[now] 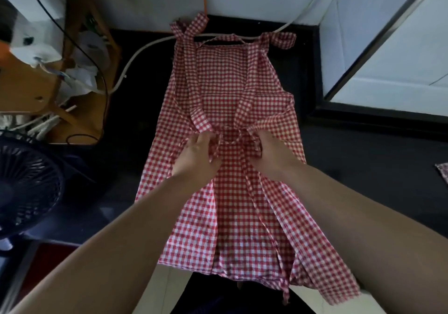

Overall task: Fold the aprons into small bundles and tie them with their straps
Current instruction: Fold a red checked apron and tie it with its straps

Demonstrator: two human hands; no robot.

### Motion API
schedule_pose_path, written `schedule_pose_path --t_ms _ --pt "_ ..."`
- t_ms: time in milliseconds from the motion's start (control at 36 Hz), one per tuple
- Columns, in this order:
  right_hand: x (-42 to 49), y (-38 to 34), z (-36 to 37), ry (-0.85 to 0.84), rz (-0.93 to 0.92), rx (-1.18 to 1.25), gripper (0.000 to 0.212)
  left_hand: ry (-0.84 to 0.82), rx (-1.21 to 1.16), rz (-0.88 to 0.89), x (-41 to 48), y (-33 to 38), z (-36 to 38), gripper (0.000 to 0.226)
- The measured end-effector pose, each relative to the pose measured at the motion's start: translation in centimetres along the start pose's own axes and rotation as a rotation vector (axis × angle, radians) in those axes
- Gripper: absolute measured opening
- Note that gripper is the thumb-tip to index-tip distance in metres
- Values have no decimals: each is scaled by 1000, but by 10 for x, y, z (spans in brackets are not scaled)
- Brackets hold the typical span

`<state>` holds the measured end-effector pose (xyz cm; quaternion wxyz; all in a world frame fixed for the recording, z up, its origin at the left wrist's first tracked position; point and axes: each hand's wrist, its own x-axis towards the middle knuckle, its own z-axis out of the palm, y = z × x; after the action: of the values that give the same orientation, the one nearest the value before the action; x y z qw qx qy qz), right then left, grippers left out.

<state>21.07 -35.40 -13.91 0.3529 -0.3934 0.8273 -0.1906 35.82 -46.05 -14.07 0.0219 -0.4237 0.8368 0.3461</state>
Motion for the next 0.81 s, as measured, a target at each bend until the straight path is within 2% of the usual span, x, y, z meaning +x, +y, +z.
schedule_pose_path --t_ms 139,222,278,361,417,500,556,611,667,722,806 --pt "-1 7 8 125 -64 -52 48 -51 30 69 7 3 7 57" --pt "7 8 10 179 -173 34 54 -28 -80 77 12 3 8 48" --pt "15 10 12 152 -214 15 58 -7 -178 36 13 3 8 38" --pt "21 7 9 101 -233 -66 41 1 -223 33 11 -1 6 22" --pt "22 1 5 125 -232 -38 26 9 -182 81 11 -2 5 18" --pt "24 -9 0 191 -241 24 20 8 -124 161 11 -2 7 15" --pt "25 -10 -1 140 -264 -27 24 23 -117 155 11 -3 10 11" --pt "24 -7 -1 25 -265 -138 43 48 -157 127 12 -4 11 10" --pt "25 -4 1 -11 -254 -209 58 66 -224 99 11 -3 10 13" --pt "27 -6 2 -2 -254 -170 57 65 -275 83 11 -2 9 17" --pt "29 -12 6 5 -294 -171 34 57 -246 94 11 -4 10 18"
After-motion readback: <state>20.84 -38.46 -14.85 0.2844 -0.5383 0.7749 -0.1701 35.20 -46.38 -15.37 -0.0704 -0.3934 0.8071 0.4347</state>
